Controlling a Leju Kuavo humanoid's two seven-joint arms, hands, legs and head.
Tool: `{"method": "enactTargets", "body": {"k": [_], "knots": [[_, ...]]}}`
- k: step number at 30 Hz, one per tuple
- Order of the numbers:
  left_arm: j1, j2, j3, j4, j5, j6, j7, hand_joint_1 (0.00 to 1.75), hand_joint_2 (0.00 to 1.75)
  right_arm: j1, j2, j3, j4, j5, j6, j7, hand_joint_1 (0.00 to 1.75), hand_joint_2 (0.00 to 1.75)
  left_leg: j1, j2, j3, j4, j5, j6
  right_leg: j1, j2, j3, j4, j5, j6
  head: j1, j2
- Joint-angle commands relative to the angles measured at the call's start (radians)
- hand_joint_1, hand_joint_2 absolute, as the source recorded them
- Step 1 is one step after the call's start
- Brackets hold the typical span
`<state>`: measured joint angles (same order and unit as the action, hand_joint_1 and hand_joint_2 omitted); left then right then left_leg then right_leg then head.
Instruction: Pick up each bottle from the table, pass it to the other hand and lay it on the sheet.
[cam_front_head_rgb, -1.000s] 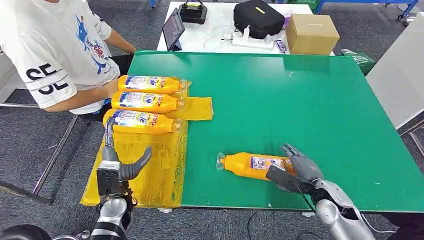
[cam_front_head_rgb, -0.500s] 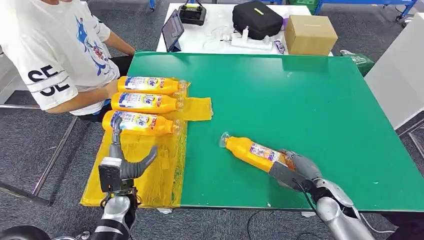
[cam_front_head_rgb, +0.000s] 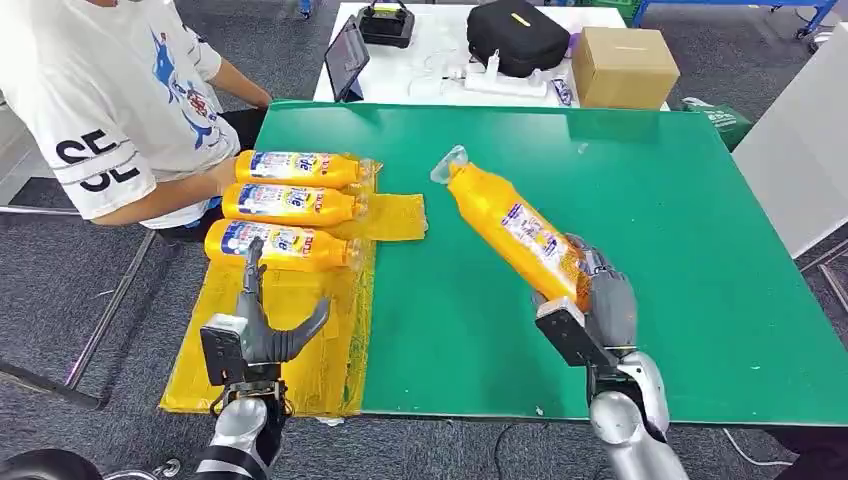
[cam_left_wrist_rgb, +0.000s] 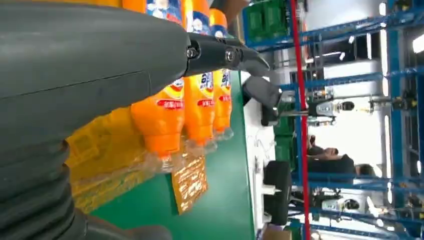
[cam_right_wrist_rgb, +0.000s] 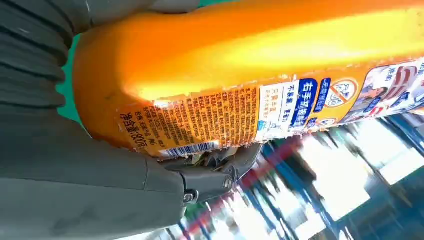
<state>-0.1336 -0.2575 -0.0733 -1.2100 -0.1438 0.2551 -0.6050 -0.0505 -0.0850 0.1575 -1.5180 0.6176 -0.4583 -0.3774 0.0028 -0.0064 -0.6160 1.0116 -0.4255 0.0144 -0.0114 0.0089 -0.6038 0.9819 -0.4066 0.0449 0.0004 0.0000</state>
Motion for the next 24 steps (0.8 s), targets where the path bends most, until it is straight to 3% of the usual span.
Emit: {"method": "enactTargets", "body": {"k": [1, 4, 6, 10, 16, 24], "knots": [[-0.021, 0.005, -0.136, 0.001, 0.28, -0.291, 0.155, 0.0, 1.75, 0.096, 0.289, -0.233, -0.269, 0.024, -0.24, -0.291, 1.75, 1.75, 0.0, -0.004, -0.001, 0.001, -0.001, -0.001, 0.0, -0.004, 0.0, 0.002, -0.002, -0.001, 0.0, 0.0], [-0.016, 0.034, -0.183, -0.001, 0.4, -0.433, 0.184, 0.0, 1.75, 0.096, 0.224, -0.136, -0.13, -0.019, -0.201, -0.259, 1.75, 1.75, 0.001, -0.004, 0.002, 0.0, -0.001, -0.001, 0.001, -0.004, 0.003, -0.001, -0.002, -0.002, 0.0, 0.0], [-0.007, 0.043, -0.191, -0.007, 0.405, -0.434, 0.184, 0.0, 1.75, 0.085, 0.223, -0.118, -0.069, -0.036, -0.233, -0.287, 1.75, 1.75, 0.001, -0.001, 0.004, -0.001, -0.002, -0.001, 0.001, -0.001, 0.004, -0.003, -0.001, -0.002, 0.0, 0.0], [-0.013, 0.062, -0.234, 0.009, 0.485, -0.545, 0.216, 0.0, 1.75, 0.078, 0.225, 0.015, 0.103, 0.024, -0.157, -0.288, 1.75, 1.75, 0.001, 0.001, 0.003, -0.002, -0.001, -0.001, 0.001, 0.0, 0.003, -0.003, 0.0, -0.002, 0.0, 0.0], [-0.019, 0.068, -0.254, 0.012, 0.515, -0.573, 0.215, 0.0, 1.75, 0.044, 0.25, 0.161, 0.329, 0.037, -0.144, -0.301, 1.75, 1.75, 0.001, 0.002, 0.003, -0.002, -0.001, -0.001, 0.002, 0.002, 0.003, -0.003, 0.0, -0.002, 0.0, 0.0], [-0.04, 0.07, -0.266, 0.026, 0.464, -0.538, 0.215, 0.0, 1.75, 0.012, 0.261, 0.263, 0.389, 0.101, -0.196, -0.287, 1.75, 1.75, 0.002, 0.003, 0.004, -0.001, -0.002, -0.001, 0.002, 0.002, 0.003, -0.002, -0.001, -0.002, 0.0, 0.0]]}}
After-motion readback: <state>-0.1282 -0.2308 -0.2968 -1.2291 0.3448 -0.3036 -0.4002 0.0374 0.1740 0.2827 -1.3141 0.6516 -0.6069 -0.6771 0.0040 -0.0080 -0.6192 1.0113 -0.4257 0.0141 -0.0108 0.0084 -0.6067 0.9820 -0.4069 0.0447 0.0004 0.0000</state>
